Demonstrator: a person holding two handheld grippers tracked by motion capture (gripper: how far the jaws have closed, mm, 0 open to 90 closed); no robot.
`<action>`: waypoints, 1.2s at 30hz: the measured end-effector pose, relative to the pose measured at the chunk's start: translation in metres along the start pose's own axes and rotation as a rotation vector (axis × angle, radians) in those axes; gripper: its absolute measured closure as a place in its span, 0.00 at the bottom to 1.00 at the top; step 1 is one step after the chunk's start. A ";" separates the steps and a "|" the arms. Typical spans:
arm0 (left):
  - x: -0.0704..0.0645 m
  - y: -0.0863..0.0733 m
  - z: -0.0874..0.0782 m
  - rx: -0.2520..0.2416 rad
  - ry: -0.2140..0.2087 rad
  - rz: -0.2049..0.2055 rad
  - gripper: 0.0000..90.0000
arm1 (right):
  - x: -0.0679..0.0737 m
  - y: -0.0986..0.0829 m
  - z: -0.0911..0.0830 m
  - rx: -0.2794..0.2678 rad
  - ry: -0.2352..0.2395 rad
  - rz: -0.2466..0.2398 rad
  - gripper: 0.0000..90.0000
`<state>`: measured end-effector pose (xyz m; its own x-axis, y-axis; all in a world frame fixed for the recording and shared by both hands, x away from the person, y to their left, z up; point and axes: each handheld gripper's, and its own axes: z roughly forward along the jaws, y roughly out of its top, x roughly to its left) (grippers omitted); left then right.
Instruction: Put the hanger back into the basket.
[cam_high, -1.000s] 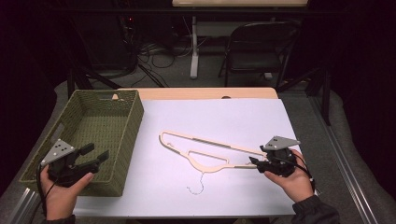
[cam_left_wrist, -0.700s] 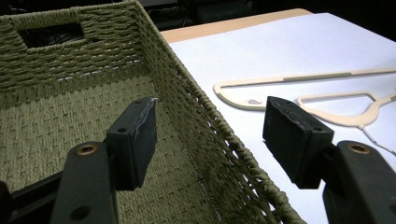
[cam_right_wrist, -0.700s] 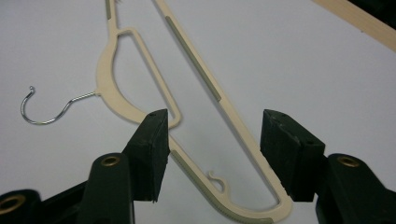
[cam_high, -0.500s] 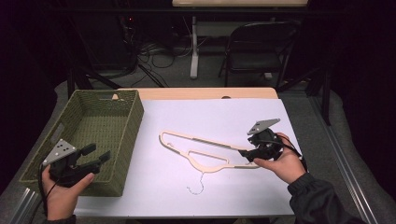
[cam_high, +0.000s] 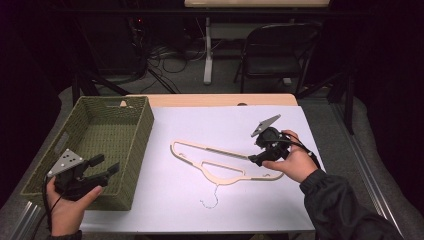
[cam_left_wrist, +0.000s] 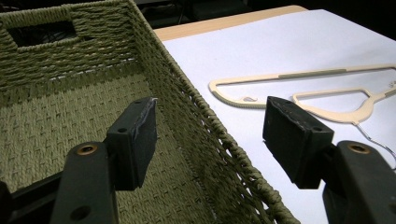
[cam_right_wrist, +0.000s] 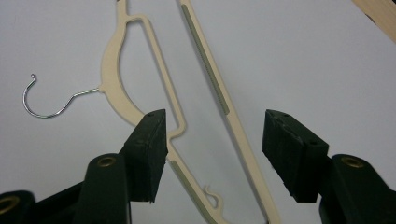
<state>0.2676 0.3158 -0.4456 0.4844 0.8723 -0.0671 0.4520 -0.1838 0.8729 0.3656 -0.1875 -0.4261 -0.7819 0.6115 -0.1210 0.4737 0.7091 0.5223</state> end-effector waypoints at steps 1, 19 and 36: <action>0.000 0.000 0.000 0.001 -0.001 0.000 0.39 | 0.000 0.002 0.001 0.005 0.004 -0.005 0.44; 0.000 0.000 0.002 0.008 -0.007 0.004 0.39 | 0.007 0.033 0.026 0.109 0.044 -0.007 0.46; -0.001 -0.001 0.005 0.015 -0.014 0.009 0.39 | 0.014 0.049 0.069 0.195 0.096 -0.054 0.55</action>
<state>0.2703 0.3129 -0.4484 0.4987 0.8642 -0.0666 0.4591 -0.1982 0.8660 0.4057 -0.1203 -0.4607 -0.8386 0.5416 -0.0588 0.4925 0.7998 0.3430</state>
